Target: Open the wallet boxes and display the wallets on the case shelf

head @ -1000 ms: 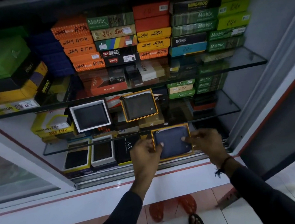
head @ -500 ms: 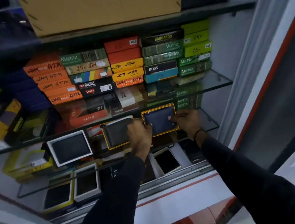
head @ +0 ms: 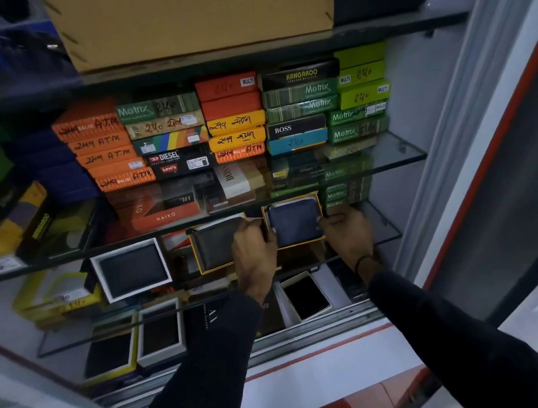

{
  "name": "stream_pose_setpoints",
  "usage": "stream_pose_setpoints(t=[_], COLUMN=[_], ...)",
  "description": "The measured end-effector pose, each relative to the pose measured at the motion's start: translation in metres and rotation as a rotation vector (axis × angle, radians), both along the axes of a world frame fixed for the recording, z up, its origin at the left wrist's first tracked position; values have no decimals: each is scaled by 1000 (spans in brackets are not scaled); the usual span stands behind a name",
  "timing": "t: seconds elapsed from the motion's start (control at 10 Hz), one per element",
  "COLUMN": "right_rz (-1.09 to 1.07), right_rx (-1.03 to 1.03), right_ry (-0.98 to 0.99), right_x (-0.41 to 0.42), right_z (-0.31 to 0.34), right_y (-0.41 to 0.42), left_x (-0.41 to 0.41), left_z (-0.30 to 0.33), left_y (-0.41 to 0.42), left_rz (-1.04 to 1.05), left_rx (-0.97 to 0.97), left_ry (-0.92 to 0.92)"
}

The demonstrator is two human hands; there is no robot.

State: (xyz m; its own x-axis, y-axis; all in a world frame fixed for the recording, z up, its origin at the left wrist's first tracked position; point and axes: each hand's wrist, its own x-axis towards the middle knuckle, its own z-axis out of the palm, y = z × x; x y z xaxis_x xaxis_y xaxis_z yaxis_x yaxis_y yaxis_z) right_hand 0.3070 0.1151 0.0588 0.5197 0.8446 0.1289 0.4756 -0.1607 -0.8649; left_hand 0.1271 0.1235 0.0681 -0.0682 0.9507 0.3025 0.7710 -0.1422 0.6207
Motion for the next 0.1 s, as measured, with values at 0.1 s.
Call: stream_pose_setpoints(t=[0.1], right_rz=[75], right_rx=[209], right_ry=[-388], right_x=[-16], right_z=[2], right_y=[-31], left_x=[-14], left_z=[-1], left_y=[-31], left_rz=[-103], left_rx=[249], left_ry=[128])
